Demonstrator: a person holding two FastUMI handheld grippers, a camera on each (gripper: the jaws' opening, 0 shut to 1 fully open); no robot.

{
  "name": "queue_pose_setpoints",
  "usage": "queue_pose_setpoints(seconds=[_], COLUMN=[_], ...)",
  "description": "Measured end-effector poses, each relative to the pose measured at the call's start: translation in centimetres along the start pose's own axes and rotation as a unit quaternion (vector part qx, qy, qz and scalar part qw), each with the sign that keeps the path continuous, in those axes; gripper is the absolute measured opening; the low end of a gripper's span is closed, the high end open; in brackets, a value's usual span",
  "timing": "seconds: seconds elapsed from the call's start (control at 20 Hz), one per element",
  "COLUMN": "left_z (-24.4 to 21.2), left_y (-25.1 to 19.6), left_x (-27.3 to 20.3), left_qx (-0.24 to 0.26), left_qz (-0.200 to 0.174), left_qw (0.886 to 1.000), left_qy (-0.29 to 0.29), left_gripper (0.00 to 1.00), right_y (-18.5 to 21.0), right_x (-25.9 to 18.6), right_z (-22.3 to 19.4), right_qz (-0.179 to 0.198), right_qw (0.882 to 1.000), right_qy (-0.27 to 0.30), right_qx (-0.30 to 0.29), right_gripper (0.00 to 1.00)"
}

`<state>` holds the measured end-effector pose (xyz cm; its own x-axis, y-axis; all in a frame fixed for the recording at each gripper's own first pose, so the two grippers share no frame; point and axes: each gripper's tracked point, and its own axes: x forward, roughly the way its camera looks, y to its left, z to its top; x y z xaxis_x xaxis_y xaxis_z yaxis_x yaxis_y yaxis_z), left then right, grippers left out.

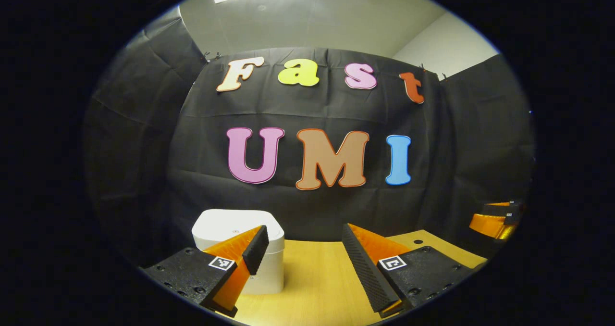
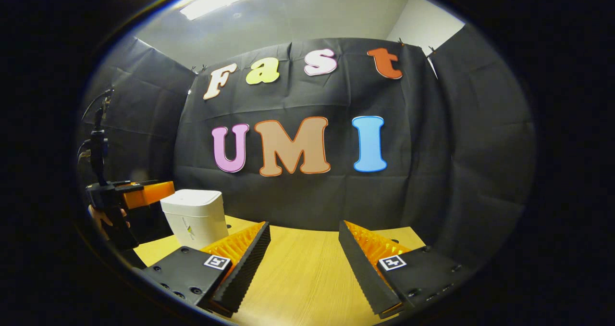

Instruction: Press the lid of the desktop garbage bin to open it, pick up the crumpled paper on the desktop and throw it into the bin, then pick up the pop can on the desktop and drop it into the bin, and finally close the garbage bin lid.

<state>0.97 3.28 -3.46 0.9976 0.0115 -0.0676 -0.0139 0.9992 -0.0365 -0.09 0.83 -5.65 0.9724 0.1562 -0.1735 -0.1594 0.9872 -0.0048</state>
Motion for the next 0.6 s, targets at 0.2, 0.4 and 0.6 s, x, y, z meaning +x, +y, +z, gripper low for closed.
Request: queue_pose_setpoints(seconds=[0.2, 0.4, 0.6], left_z=[-1.2, -1.3, -1.3], left_y=[-2.8, -3.3, -2.6], left_x=[-3.5, -4.9, -5.2], left_qx=[-0.004, -0.016, -0.037], left_qz=[-0.039, -0.055, -0.061], left_qw=[0.999, 0.998, 0.997], left_qy=[0.009, 0.005, 0.010], left_gripper=[0.92, 0.93, 0.93], right_y=[2.1, 4.4, 5.4], right_x=[-2.2, -3.7, -4.2], right_z=[-0.2, -2.1, -1.0], right_qz=[-0.005, -0.017, -0.024], right_qw=[1.000, 0.999, 0.999], right_qy=[-0.013, 0.005, -0.004], right_qx=[0.028, 0.043, 0.030], right_gripper=[0.96, 0.96, 0.96])
